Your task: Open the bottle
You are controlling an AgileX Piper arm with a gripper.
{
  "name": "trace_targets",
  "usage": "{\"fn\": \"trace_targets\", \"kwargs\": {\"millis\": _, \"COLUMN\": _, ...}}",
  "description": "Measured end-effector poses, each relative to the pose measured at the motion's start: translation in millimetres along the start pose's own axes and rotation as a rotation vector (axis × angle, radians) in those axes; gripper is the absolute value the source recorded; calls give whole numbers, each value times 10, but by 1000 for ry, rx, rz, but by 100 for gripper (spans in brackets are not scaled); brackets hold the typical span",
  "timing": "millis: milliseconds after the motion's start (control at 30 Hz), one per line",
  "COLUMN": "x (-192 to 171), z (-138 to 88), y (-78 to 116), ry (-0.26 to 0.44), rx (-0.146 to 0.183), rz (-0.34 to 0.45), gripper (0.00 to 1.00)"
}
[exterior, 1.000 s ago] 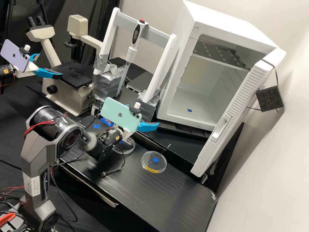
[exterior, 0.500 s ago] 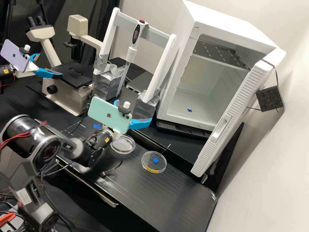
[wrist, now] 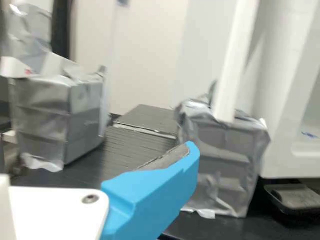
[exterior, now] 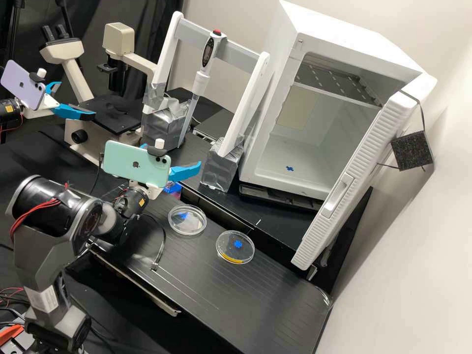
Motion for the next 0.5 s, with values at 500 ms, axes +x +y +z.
{"fn": "trace_targets", "kwargs": {"millis": 500, "x": 76, "z": 106, "y": -93, "ry": -42, "rx": -2, "rz": -36, "gripper": 100}}
